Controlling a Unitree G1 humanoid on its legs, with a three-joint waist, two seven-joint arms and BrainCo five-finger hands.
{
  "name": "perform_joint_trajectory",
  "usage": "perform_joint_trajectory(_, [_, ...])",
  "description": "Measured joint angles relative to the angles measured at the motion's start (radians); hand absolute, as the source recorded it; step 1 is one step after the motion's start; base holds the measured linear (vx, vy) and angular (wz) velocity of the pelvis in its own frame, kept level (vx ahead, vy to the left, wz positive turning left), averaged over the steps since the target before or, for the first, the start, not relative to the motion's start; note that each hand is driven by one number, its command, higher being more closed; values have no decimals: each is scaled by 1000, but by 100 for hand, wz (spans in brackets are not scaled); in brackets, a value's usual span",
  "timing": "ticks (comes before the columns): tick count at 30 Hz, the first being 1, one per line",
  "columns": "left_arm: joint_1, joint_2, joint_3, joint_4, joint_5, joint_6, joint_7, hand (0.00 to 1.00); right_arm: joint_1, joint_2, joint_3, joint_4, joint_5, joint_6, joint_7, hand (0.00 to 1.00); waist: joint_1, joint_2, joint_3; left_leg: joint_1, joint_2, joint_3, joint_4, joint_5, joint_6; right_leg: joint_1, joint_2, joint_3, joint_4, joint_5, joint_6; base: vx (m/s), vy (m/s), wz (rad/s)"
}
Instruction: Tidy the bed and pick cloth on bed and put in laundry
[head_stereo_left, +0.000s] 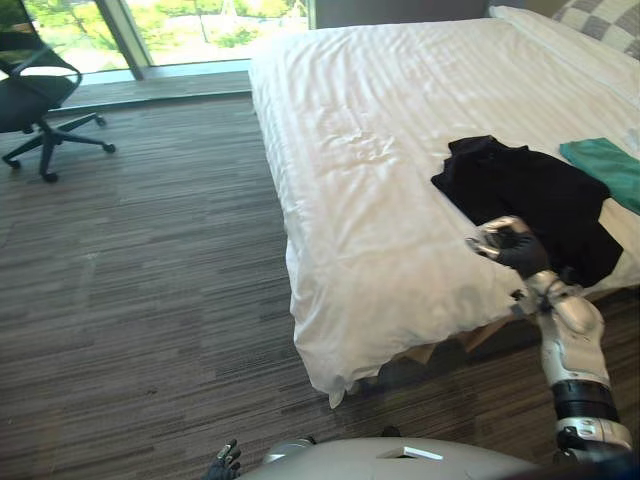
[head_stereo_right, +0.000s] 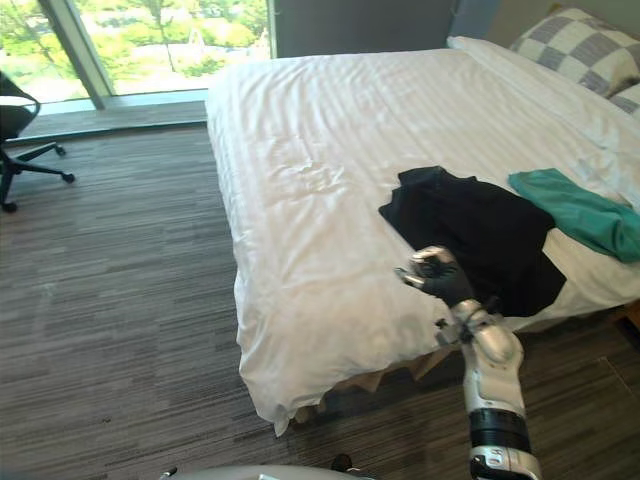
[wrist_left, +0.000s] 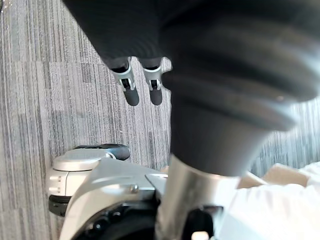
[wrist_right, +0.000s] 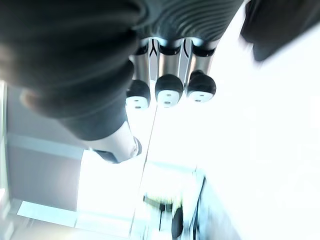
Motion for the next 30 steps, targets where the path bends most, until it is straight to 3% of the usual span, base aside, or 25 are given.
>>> perform_joint_trajectory(4, [-23,9,1,-2,0,-9,-4,0,-128,43,184,10,-8,81,-34,100,39,-18,46,-38,-4,-54,17,12,5,-2,-5,-46,0,-2,-1,-85,-13,40])
perform_joint_trajectory(6, [-87,35,-2,-10,-13,-21,-19,0,-265,101,254,67,-8,116,-99,100,69,-46,131,-126,4,-92,123,-9,4,-41,-6,-81,36,-8,-15,-137,-26,50])
perform_joint_trajectory(8, [-131,48,-11,-26,-39,-24,-21,0,-358,125,283,94,-9,130,-148,100,97,-55,200,-201,10,-113,205,-29,1,-90,-6,-101,86,-20,-30,-132,4,35])
perform_joint_trajectory(10, [-189,56,-11,-48,-70,-28,-20,0,-483,149,284,139,-9,134,-207,100,140,-49,302,-288,17,-143,273,-33,0,-149,-10,-126,133,-26,-39,-177,10,41])
perform_joint_trajectory(12, [-209,54,-9,-93,-106,-43,-19,0,-554,156,282,159,-10,134,-244,100,168,-43,358,-351,17,-153,313,-34,1,-204,-16,-131,170,-31,-44,-150,33,20])
perform_joint_trajectory(15, [-273,41,-29,-151,-125,-64,-19,0,-588,167,267,96,-11,146,-297,100,184,-20,411,-491,10,-162,403,-43,12,-353,-64,-158,325,-82,-50,-152,82,21])
perform_joint_trajectory(17, [-334,13,-46,-164,-148,-79,-20,0,-591,164,248,35,-10,171,-322,100,180,7,432,-602,1,-145,486,-53,18,-470,-109,-161,450,-124,-50,-123,112,16])
perform_joint_trajectory(23, [-400,-45,-84,-237,-174,-78,-17,0,-602,147,170,-13,27,254,-390,100,145,30,461,-810,-13,-88,620,-80,38,-715,-202,-135,695,-200,-65,-130,69,6])
perform_joint_trajectory(27, [-425,-68,-81,-257,-195,-78,-12,0,-581,155,159,-6,61,269,-387,100,133,44,469,-862,-6,-52,636,-83,33,-800,-217,-101,748,-212,-81,-60,-48,-10])
perform_joint_trajectory(30, [-444,-76,-59,-267,-196,-79,-12,0,-561,226,158,75,55,270,-379,100,108,46,468,-874,28,0,636,-79,37,-824,-220,-96,761,-218,-90,-4,-108,1])
